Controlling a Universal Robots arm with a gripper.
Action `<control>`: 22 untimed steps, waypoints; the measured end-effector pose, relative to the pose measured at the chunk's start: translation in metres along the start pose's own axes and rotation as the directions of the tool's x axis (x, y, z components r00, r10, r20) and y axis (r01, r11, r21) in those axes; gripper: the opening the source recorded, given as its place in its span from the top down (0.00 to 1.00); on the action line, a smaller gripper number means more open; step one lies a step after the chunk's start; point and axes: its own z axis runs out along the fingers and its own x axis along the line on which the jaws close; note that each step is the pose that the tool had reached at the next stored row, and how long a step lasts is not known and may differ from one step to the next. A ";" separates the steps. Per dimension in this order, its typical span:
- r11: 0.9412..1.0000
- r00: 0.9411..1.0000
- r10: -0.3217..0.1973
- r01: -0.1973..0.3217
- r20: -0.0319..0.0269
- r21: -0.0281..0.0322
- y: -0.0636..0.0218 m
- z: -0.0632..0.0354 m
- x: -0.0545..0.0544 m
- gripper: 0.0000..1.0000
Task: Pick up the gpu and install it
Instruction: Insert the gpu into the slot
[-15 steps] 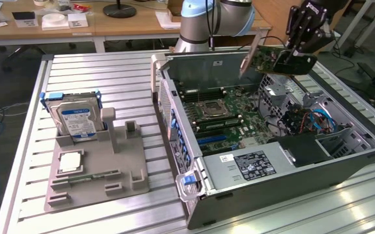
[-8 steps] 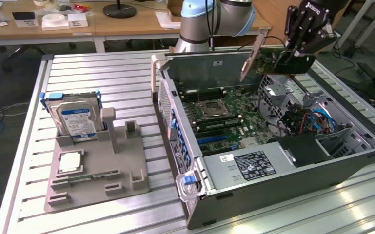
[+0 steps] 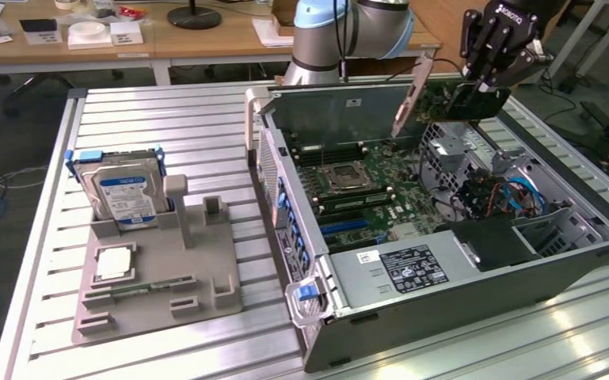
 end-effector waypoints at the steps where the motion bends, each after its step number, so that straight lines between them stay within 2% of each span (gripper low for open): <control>1: 1.000 1.000 0.000 0.000 0.000 0.000 0.0000 0.0000 0.000 0.73; 6: 1.000 1.000 -0.006 0.006 0.000 0.000 0.0000 0.0000 0.000 0.73; 12: 0.997 0.997 -0.075 0.075 -0.004 -0.002 0.0000 0.0003 0.000 0.73; 17: 0.997 0.997 -0.077 0.077 -0.003 -0.001 0.0002 0.0006 0.000 0.73; 18: 0.997 0.997 -0.078 0.078 -0.004 0.003 0.0006 0.0011 0.000 0.73; 19: 0.997 0.997 -0.079 0.079 -0.004 0.009 0.0014 0.0018 0.000 0.73; 22: 0.996 0.997 -0.082 0.082 -0.006 0.032 0.0041 0.0040 0.000 0.73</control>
